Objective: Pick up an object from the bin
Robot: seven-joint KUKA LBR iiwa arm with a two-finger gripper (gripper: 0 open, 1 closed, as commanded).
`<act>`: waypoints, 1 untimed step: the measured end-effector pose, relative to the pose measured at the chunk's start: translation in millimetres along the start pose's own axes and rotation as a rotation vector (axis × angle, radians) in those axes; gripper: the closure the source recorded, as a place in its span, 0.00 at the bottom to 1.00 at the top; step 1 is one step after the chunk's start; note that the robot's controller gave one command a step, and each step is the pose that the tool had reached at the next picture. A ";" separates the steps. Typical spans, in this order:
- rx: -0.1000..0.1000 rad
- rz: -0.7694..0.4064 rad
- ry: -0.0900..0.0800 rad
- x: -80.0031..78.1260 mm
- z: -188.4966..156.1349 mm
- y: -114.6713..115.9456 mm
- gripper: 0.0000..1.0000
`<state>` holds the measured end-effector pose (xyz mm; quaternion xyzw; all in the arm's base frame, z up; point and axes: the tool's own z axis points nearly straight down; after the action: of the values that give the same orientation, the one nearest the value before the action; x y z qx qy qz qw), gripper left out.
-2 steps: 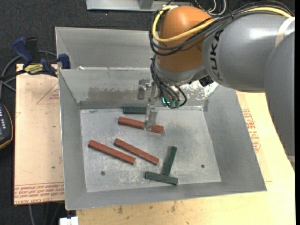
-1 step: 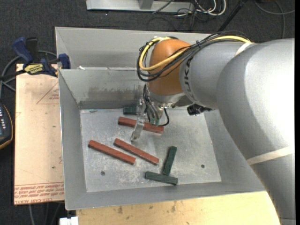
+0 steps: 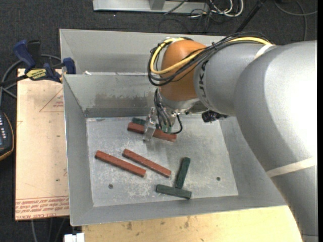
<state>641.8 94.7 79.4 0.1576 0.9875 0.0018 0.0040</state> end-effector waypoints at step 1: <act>-0.001 0.054 -0.004 11.6 -214.2 -12.9 1.00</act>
Offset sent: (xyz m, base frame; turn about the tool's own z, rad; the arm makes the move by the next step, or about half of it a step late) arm -0.0189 -0.0091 0.2083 0.0562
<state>625.0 85.5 293.4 0.1843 0.9829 0.0021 0.0059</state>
